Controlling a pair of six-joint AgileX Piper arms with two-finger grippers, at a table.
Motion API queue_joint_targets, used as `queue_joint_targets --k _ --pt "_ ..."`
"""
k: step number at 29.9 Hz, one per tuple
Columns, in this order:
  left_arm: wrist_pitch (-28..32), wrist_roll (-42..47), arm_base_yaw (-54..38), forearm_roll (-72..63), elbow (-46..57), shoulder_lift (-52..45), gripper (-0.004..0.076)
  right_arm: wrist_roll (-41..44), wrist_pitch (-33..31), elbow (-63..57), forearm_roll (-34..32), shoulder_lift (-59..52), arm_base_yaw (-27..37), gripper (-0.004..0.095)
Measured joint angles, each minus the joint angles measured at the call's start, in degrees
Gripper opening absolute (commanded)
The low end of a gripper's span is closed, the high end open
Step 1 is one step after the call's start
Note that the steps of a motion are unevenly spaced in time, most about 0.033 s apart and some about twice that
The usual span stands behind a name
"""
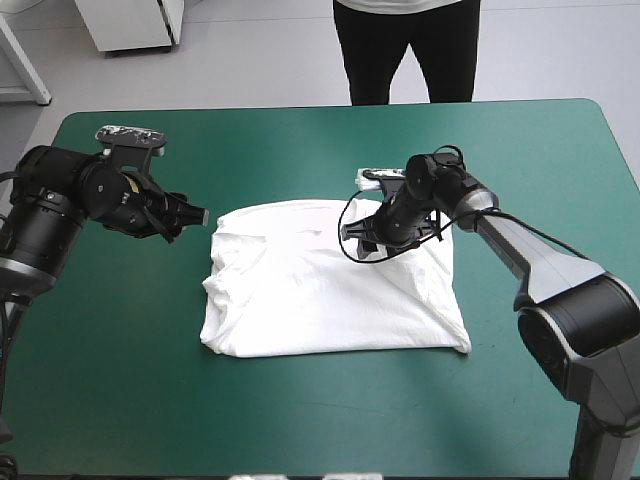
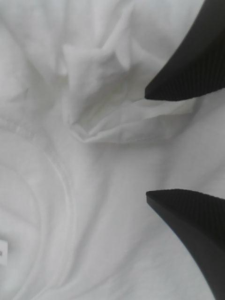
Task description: Fold the cloth
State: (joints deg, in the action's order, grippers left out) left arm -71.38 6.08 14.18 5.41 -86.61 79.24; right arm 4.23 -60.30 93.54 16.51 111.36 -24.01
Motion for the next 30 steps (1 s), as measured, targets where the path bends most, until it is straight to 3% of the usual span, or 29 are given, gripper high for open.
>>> queue_joint_targets --k 10,21,30 --pt "0.0 0.04 0.0 -4.57 1.27 -0.64 0.0419 7.44 -7.65 -4.11 -14.91 -14.59 0.63 0.0526" --pt "0.12 1.02 0.0 -8.37 20.02 -8.94 0.0419 11.93 -8.09 -21.91 -15.81 -32.8 2.92 0.0526" --pt "7.29 1.36 0.0 -10.69 30.32 -8.81 0.0419 14.07 -8.44 -25.42 -16.08 -37.53 2.92 0.0526"
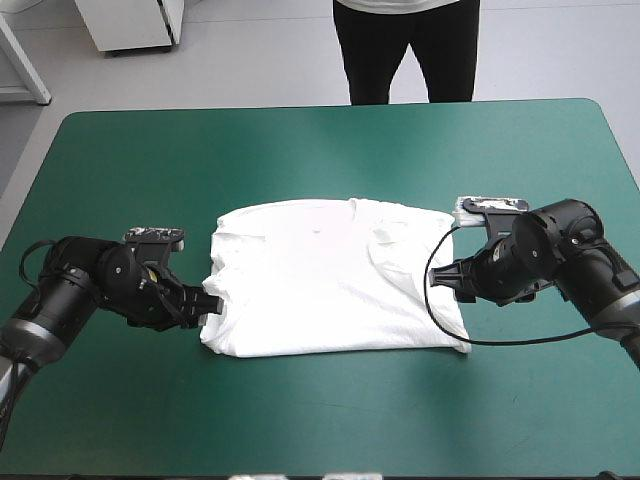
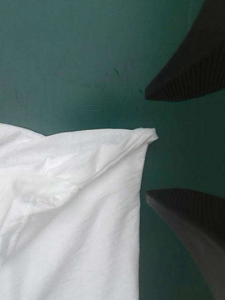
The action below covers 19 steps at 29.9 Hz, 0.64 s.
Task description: Fold the cloth
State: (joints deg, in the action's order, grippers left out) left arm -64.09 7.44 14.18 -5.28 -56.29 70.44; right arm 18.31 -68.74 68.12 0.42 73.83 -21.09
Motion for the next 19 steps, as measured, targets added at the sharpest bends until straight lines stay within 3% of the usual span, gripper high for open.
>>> queue_joint_targets --k 10,19 --pt "6.7 0.29 3.2 0.49 4.13 6.7 0.0417 0.76 0.21 0.0 0.0 -0.06 0.0 0.0454" --pt "8.83 6.54 6.96 5.28 4.18 15.11 0.04 0.77 -0.31 0.0 -1.12 -0.06 0.0 0.0441"
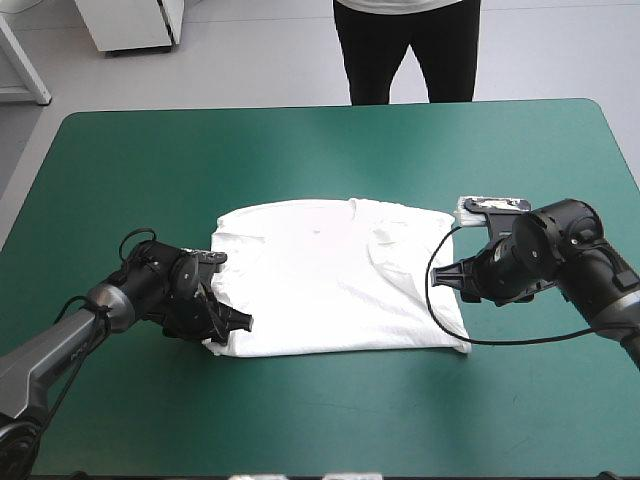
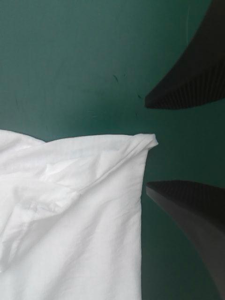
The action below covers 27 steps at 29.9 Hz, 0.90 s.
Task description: Fold the cloth
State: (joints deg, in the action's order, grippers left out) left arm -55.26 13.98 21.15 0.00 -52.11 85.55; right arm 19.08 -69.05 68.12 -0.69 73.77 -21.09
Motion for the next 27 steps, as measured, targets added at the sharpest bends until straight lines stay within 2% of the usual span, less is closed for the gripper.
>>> queue_joint_targets --k 4,6,8,11,18,23,27 --pt "1.37 0.55 0.02 -0.78 0.8 1.92 0.0393 0.0 -0.79 0.0 -0.98 0.0 0.0 0.0441" --pt "1.86 0.6 0.02 -1.68 1.66 2.46 0.0361 0.0 -1.03 0.0 -1.18 0.0 0.0 0.0441" --pt "2.57 0.6 -0.03 -2.48 2.24 2.66 0.026 0.0 -1.19 0.0 -1.28 0.0 0.0 0.0441" --pt "3.59 0.6 -0.03 -3.17 3.0 2.66 0.0007 0.0 -1.44 0.0 -1.4 0.0 0.0 0.0441" --pt "5.15 0.6 0.13 -5.45 3.46 2.54 -0.0008 -0.75 -1.17 0.0 -0.29 0.0 0.0 0.0447" --pt "5.28 0.74 0.13 -5.47 3.53 2.49 -0.0008 -0.83 4.05 -2.91 -0.29 0.3 0.0 0.0446" --pt "5.3 0.8 0.13 -5.52 3.53 2.49 -0.0008 0.45 9.29 -9.62 -0.29 1.58 -0.06 0.0446"
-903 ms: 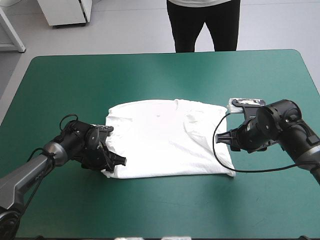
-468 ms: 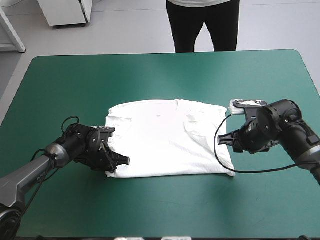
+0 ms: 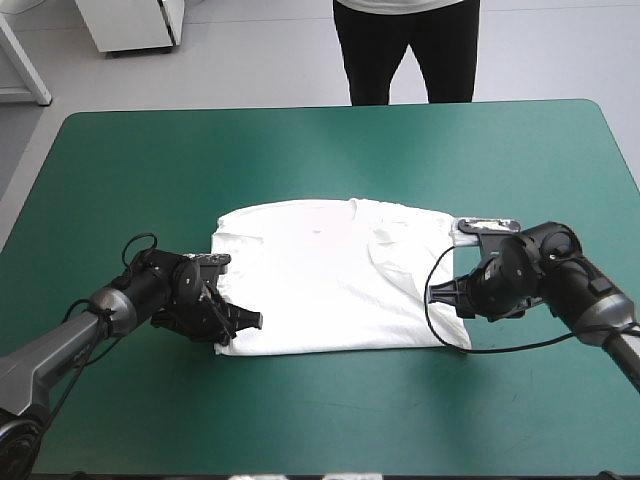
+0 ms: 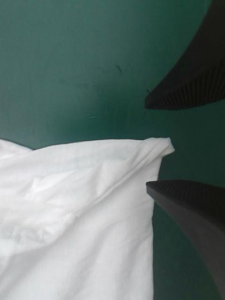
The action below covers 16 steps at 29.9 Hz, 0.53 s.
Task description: Fold the cloth
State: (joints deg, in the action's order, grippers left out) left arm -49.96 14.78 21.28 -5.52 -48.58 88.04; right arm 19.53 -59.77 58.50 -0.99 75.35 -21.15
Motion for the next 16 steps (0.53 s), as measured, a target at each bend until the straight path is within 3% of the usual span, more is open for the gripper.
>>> queue_joint_targets --k 7,16 --pt "0.12 0.06 0.0 0.0 0.1 0.0 -0.0008 1.69 8.88 -6.88 0.23 2.27 -0.61 0.0446" --pt "0.19 0.01 0.0 0.0 0.1 -0.06 -0.001 5.92 12.37 -7.69 -1.01 10.33 -5.04 0.0425"
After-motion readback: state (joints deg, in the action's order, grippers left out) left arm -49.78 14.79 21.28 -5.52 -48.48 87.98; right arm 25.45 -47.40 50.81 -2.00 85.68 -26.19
